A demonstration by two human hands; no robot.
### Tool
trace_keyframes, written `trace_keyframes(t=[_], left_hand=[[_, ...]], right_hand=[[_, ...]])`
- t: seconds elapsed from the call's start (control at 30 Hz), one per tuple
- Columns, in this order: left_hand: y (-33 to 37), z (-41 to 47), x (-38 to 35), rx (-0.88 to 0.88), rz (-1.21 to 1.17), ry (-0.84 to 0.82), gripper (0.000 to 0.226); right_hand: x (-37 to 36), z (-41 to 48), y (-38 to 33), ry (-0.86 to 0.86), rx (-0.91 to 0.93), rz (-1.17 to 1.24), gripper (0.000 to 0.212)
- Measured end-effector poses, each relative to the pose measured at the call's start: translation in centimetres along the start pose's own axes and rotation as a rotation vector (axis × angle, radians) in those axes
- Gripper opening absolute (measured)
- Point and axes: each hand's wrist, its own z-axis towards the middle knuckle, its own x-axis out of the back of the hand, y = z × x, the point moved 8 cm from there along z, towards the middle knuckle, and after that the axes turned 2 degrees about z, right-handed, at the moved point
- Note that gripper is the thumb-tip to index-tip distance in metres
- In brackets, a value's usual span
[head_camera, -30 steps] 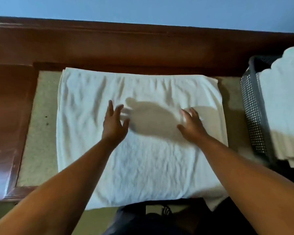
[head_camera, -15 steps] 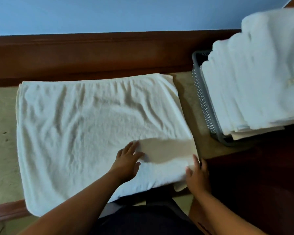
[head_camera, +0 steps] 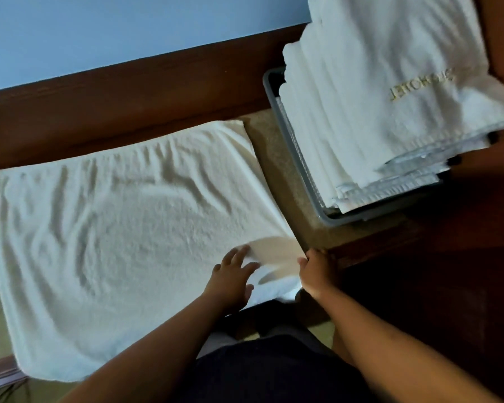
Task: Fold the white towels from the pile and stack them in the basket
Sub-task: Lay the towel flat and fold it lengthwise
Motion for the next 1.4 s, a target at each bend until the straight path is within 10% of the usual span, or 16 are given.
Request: trace_keyframes(t=[0.6,1.13,1.4], left_hand=[[-7.4,1.3,5.5,0.269,-0.162,0.083,0.060],[-17.9,8.0,12.3,0.251,-0.170,0.296,0.055],[-21.7,-4.5,4.3,0.696,-0.368,0.317,0.059]], right_hand=[[2.0,9.6,-11.6,-0.070,-0.045,0.219,0.074],[8.7,25.7,-25.0,0.154,0.068,0.131,0.039],[5.4,13.5,-24.2,0.111,0.404,-0.210,0.059]])
